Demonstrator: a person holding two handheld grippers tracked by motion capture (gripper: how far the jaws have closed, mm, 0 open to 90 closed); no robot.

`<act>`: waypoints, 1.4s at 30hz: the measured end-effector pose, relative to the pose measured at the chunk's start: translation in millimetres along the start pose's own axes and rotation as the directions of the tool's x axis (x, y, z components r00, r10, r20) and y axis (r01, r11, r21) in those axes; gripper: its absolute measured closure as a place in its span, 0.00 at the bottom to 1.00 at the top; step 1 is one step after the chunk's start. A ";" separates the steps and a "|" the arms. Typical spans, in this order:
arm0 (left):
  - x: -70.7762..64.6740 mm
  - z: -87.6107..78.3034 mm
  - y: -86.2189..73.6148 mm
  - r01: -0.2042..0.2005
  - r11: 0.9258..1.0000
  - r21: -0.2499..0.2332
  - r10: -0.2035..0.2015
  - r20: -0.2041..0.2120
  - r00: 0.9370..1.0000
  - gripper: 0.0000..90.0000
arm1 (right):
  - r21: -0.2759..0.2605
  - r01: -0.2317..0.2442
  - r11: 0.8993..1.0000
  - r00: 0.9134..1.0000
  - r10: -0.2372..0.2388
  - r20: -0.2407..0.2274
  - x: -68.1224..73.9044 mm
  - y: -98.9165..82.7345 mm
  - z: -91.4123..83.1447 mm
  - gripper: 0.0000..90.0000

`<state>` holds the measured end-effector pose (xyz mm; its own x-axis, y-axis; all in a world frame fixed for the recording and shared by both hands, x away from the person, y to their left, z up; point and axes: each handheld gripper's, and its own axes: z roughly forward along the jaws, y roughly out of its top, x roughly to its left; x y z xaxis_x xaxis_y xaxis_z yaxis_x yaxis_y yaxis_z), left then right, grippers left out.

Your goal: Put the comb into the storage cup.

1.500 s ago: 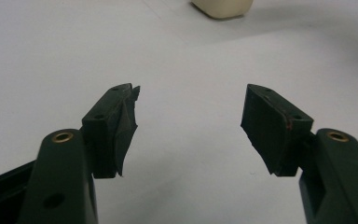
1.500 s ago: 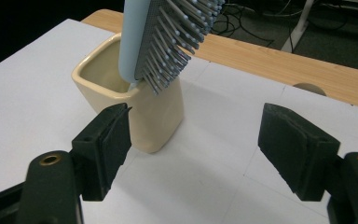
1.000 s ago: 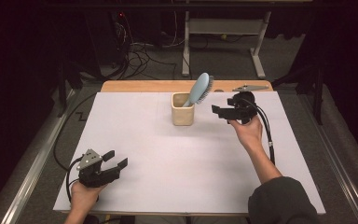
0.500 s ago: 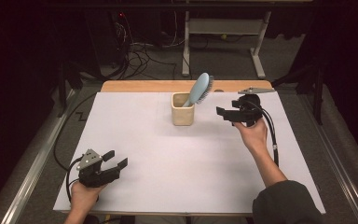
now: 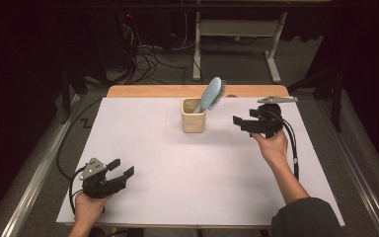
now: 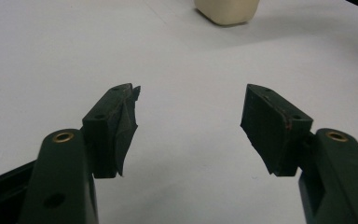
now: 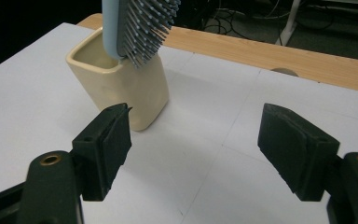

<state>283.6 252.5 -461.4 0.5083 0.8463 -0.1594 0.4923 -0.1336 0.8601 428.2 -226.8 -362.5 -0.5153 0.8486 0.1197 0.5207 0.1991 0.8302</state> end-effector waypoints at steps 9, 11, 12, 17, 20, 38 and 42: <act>0.6 1.2 -0.1 0.007 1.000 0.000 -0.007 -0.003 1.000 0.40 | 0.001 -0.003 1.000 1.000 0.003 0.002 -4.1 -12.5 -8.3 0.29; 0.3 1.1 -0.1 0.005 1.000 0.002 -0.005 -0.003 1.000 0.40 | -0.001 -0.002 1.000 1.000 0.002 0.005 -5.2 -14.7 -11.0 0.29; 0.1 1.2 -0.2 0.004 1.000 0.002 -0.004 -0.002 1.000 0.40 | -0.002 -0.005 1.000 1.000 0.005 0.004 -5.5 -15.7 -12.0 0.29; 0.3 0.6 -0.2 0.004 1.000 0.000 -0.004 -0.001 1.000 0.40 | -0.013 0.002 1.000 1.000 -0.002 0.004 -5.4 -19.3 -18.2 0.29; 0.6 0.4 -0.4 0.004 1.000 0.001 -0.004 -0.001 1.000 0.40 | -0.016 0.007 1.000 1.000 -0.007 0.001 -4.8 -20.1 -21.6 0.29; -0.5 1.0 0.8 -0.010 1.000 0.006 0.010 -0.001 1.000 0.40 | -0.046 0.031 0.998 0.999 -0.032 -0.014 -0.8 -26.9 -34.3 0.30; -0.1 0.4 0.6 -0.008 1.000 0.002 0.008 -0.002 1.000 0.40 | -0.055 0.040 0.998 0.999 -0.041 -0.013 0.0 -30.0 -41.0 0.30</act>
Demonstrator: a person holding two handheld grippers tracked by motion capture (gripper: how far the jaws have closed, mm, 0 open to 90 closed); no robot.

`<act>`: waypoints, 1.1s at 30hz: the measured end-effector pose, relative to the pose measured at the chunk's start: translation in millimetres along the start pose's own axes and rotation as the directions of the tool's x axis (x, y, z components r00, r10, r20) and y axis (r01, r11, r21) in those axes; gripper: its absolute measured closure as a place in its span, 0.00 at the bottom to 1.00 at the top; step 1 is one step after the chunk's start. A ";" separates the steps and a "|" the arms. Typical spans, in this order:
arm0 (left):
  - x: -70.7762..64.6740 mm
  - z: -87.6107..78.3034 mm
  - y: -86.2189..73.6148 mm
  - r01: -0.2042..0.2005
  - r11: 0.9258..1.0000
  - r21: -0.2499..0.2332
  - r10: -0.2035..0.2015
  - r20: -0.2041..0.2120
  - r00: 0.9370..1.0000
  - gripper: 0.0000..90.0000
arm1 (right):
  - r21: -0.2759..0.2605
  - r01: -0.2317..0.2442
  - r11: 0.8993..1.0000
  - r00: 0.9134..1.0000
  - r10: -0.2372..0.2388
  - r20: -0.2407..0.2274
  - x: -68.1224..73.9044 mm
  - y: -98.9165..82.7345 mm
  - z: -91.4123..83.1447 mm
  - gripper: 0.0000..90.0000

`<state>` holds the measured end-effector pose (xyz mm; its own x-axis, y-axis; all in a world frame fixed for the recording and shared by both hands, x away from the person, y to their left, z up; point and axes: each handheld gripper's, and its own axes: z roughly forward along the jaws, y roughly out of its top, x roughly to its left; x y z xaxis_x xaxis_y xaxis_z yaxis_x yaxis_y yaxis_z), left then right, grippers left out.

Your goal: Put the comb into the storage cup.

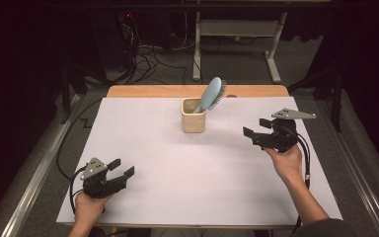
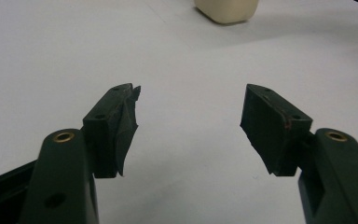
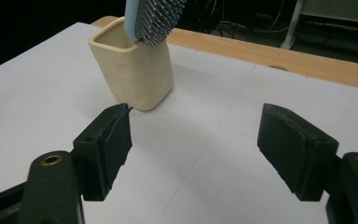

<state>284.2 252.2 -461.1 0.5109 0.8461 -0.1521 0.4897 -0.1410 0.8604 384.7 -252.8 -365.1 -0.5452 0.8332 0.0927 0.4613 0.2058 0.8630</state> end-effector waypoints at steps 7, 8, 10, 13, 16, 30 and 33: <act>0.2 -0.2 -0.3 0.002 1.000 0.000 -0.002 -0.002 1.000 0.40 | -0.012 0.007 1.000 1.000 -0.007 -0.003 0.5 -5.7 -10.6 0.30; 0.2 -0.4 -0.3 0.003 1.000 -0.001 -0.003 -0.002 1.000 0.40 | -0.013 0.007 1.000 1.000 -0.007 -0.002 0.3 -7.0 -11.9 0.30; 0.3 -0.7 -0.1 0.005 1.000 -0.004 -0.005 -0.003 1.000 0.40 | -0.014 0.005 1.000 1.000 -0.005 -0.002 0.1 -9.5 -13.4 0.30; 0.4 0.2 0.1 0.005 1.000 -0.002 -0.005 -0.002 1.000 0.40 | -0.017 0.002 1.000 1.000 -0.002 -0.005 -0.4 -12.8 -15.1 0.30; 0.7 0.5 0.2 0.007 1.000 -0.001 -0.007 -0.002 1.000 0.40 | -0.016 -0.003 1.000 1.000 0.003 -0.007 -1.1 -14.8 -17.0 0.30; 0.9 -0.6 0.1 0.006 1.000 -0.003 -0.006 -0.002 1.000 0.40 | -0.033 -0.009 0.999 1.000 0.008 -0.014 -0.5 -24.4 -23.6 0.30; 0.9 -0.3 0.4 0.007 1.000 -0.002 -0.007 -0.002 1.000 0.40 | -0.036 -0.010 0.999 1.000 0.009 -0.019 -0.4 -25.9 -25.1 0.30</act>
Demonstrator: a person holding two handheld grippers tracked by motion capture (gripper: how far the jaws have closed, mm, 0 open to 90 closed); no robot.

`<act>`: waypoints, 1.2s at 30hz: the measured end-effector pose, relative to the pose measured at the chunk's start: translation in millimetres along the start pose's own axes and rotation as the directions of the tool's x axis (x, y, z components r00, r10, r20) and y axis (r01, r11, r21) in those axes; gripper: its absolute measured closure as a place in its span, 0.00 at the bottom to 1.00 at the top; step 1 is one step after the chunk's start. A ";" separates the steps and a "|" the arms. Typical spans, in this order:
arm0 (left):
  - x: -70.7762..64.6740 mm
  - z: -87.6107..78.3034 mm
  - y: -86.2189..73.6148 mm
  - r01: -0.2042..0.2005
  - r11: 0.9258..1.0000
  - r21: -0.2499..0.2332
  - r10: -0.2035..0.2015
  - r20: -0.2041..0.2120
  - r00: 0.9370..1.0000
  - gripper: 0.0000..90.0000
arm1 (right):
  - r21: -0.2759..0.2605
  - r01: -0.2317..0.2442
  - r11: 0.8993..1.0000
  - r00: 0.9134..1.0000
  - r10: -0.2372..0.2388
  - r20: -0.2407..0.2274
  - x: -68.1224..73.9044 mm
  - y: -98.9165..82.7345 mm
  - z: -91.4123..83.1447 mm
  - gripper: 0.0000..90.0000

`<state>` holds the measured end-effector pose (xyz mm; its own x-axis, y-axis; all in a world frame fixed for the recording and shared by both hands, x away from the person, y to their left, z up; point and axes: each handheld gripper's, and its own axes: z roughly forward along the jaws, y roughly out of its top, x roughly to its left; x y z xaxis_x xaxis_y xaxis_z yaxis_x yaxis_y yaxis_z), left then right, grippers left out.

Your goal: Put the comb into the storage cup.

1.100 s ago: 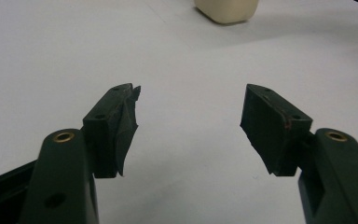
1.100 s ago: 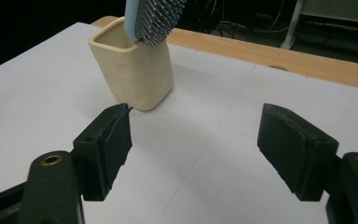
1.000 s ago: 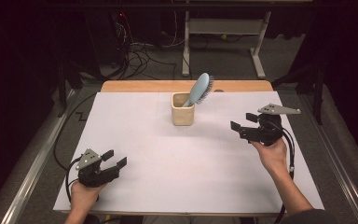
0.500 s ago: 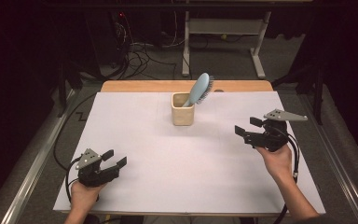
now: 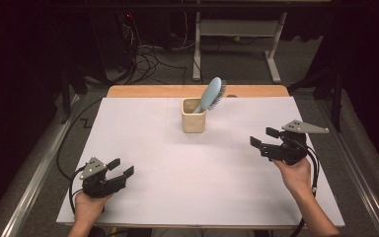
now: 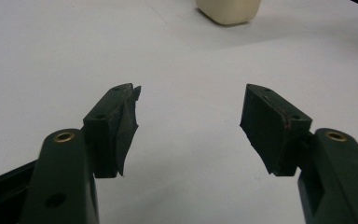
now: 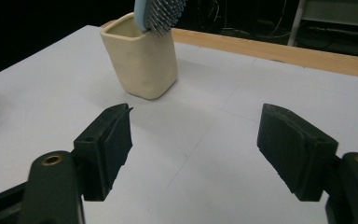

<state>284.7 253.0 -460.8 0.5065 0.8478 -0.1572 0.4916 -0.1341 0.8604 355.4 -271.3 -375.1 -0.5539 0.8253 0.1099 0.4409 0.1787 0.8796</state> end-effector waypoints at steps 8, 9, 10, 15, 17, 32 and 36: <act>-0.2 -0.4 -0.3 -0.002 1.000 -0.001 0.002 0.000 1.000 0.40 | -0.006 -0.003 1.000 1.000 0.003 -0.003 1.0 -5.3 -4.7 0.30; -0.2 -0.4 -0.5 -0.001 1.000 0.000 0.001 0.000 1.000 0.40 | -0.008 -0.002 1.000 1.000 0.002 -0.002 1.1 -6.0 -5.6 0.30; -0.4 -0.8 -0.9 0.000 1.000 0.001 0.000 -0.001 1.000 0.40 | -0.012 -0.004 1.000 1.000 0.004 -0.005 1.1 -6.4 -6.1 0.30; -0.1 -2.1 -0.3 0.000 1.000 -0.006 0.000 0.000 1.000 0.40 | -0.018 -0.006 1.000 1.000 0.006 -0.008 2.4 -9.8 -9.2 0.30; 0.2 -1.0 -0.5 -0.002 1.000 0.000 0.002 -0.001 1.000 0.40 | -0.022 -0.005 1.000 1.000 0.005 -0.010 2.7 -10.9 -11.1 0.30; 0.0 -0.8 -0.3 -0.002 1.000 -0.002 0.002 0.001 1.000 0.40 | -0.043 -0.017 0.999 1.000 0.017 -0.015 3.0 -22.6 -24.4 0.30; -0.1 -0.5 -0.3 -0.002 1.000 0.000 0.002 0.000 1.000 0.40 | -0.044 -0.023 0.999 1.000 0.022 -0.015 2.5 -25.6 -27.5 0.30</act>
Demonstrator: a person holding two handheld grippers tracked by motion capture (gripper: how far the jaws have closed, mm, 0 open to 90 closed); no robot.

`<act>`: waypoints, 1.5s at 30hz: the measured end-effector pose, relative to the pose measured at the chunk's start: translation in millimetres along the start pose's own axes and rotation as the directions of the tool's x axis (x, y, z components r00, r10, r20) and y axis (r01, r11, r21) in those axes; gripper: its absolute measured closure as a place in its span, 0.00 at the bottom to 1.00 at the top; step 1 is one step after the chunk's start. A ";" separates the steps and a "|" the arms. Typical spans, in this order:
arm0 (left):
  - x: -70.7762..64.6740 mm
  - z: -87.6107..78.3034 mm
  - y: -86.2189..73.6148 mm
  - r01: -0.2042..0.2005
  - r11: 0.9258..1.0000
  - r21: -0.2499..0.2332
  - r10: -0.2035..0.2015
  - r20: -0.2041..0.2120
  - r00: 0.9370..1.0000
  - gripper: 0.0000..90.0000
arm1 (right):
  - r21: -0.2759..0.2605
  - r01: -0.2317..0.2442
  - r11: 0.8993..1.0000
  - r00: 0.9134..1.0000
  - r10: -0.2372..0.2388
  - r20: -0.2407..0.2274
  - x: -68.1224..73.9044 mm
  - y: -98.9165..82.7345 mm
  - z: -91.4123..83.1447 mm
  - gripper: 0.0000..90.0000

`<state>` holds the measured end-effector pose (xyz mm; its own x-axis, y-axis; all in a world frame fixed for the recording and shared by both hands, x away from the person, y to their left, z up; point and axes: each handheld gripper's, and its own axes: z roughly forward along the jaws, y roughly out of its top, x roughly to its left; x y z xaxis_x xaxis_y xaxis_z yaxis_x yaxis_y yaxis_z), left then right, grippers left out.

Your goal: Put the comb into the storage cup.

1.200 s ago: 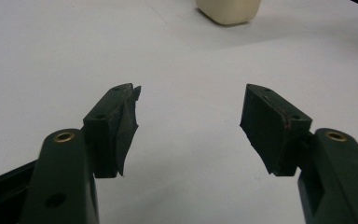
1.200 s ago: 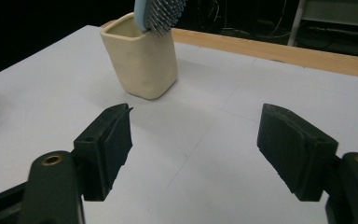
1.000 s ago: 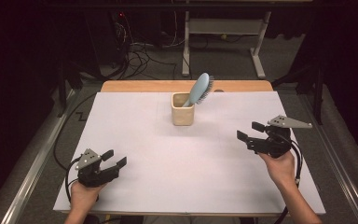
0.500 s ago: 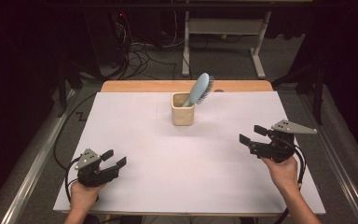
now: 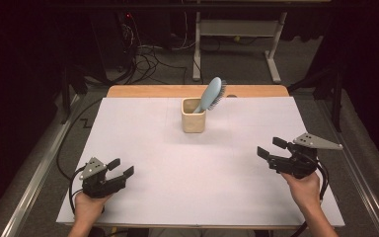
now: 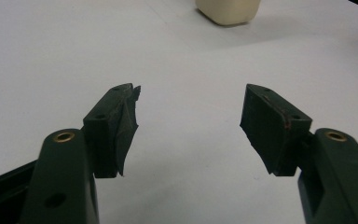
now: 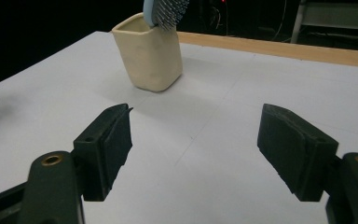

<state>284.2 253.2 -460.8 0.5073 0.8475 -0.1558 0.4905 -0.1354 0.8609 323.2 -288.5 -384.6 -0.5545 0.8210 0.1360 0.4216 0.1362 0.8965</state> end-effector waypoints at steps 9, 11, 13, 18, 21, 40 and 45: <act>-0.2 0.0 0.0 0.000 1.000 0.000 0.000 0.001 1.000 0.40 | -0.007 -0.020 1.000 1.000 0.020 0.008 -3.1 -8.8 -6.3 0.30; -0.2 0.0 0.0 0.000 1.000 -0.001 0.000 0.001 1.000 0.40 | -0.005 -0.024 1.000 1.000 0.024 0.007 -4.1 -10.8 -7.2 0.30; -0.1 0.1 0.0 0.001 1.000 0.001 -0.001 0.000 1.000 0.40 | -0.006 -0.025 1.000 1.000 0.025 0.008 -5.1 -12.6 -8.1 0.30; -0.2 0.3 0.0 0.000 1.000 0.000 0.000 0.000 1.000 0.40 | -0.011 -0.039 0.999 0.999 0.039 0.010 -7.5 -17.7 -11.2 0.30; -0.3 0.3 -0.1 0.000 1.000 0.000 0.000 0.000 1.000 0.40 | -0.015 -0.044 0.999 0.999 0.044 0.010 -7.9 -19.6 -13.3 0.30; 0.3 0.1 -0.1 0.005 1.000 -0.001 -0.005 -0.002 1.000 0.40 | -0.055 -0.064 0.996 0.997 0.066 0.032 -12.5 -33.0 -34.3 0.29; 0.6 -0.2 -0.1 0.006 1.000 -0.002 -0.006 -0.003 1.000 0.40 | -0.071 -0.054 0.996 0.997 0.058 0.052 -11.2 -36.2 -38.1 0.27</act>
<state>284.3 253.8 -460.8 0.5020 0.8500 -0.1599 0.4927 -0.1291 0.8606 286.9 -323.8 -402.6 -0.4910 0.8553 0.1654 0.3989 0.0519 0.9155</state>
